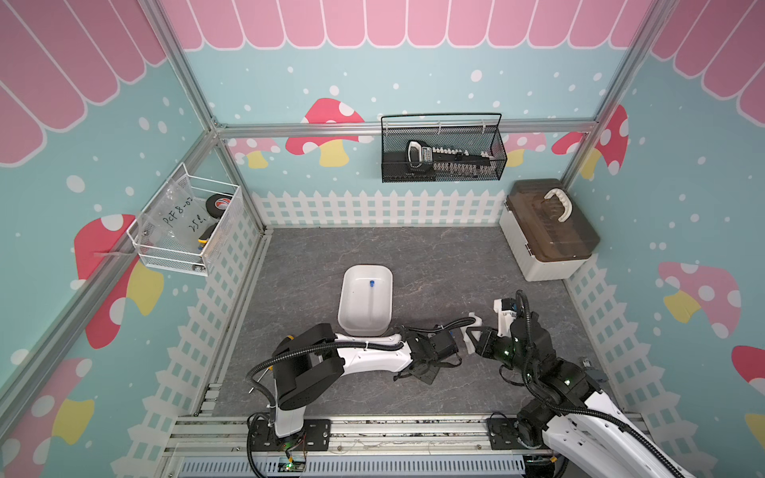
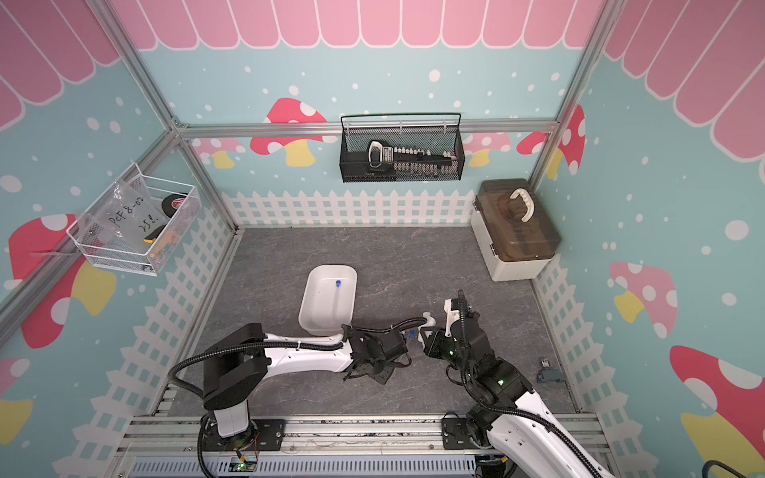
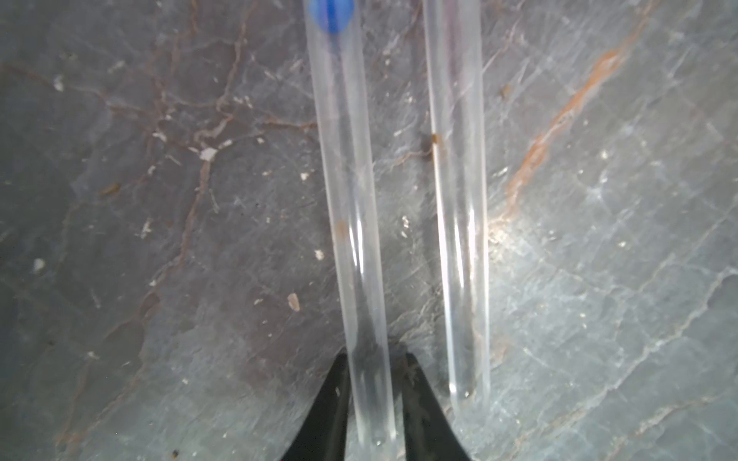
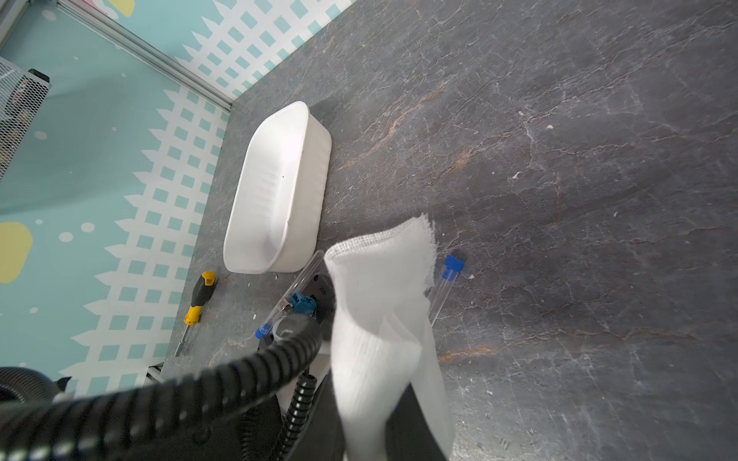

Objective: Wipe the exteriors of test tubes
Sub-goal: Pick up the test tube at the center of the board.

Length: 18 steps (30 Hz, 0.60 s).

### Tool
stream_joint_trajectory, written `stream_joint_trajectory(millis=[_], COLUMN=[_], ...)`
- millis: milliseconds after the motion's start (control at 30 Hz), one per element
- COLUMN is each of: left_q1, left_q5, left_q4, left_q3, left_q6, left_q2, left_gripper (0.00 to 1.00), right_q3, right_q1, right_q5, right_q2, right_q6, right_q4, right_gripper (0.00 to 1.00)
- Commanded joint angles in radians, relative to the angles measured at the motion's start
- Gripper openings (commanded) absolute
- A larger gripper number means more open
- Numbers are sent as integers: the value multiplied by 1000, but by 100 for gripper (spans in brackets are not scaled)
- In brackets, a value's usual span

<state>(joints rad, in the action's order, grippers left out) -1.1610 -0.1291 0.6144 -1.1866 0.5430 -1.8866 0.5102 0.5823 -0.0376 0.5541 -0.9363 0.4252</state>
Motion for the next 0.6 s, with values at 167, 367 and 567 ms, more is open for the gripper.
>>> stream_joint_trajectory(millis=[167,367,567], left_q1=[-11,-10,34], left_q5=[-12,-23,-17], left_q4=[104,103,93], left_q3=[36,31,21], left_q6=[35,43,55], left_q2=[-50,-47,32], left_gripper=[16,12,12], right_q3=[-21,-22,-16], right_q1=[-9,-11,-11], right_q5=[15,7,0], right_q2=[-19,-25,-22], right_q6=[-15,-15,-17], right_q4=[4,3,4], right_gripper=[15,15,15])
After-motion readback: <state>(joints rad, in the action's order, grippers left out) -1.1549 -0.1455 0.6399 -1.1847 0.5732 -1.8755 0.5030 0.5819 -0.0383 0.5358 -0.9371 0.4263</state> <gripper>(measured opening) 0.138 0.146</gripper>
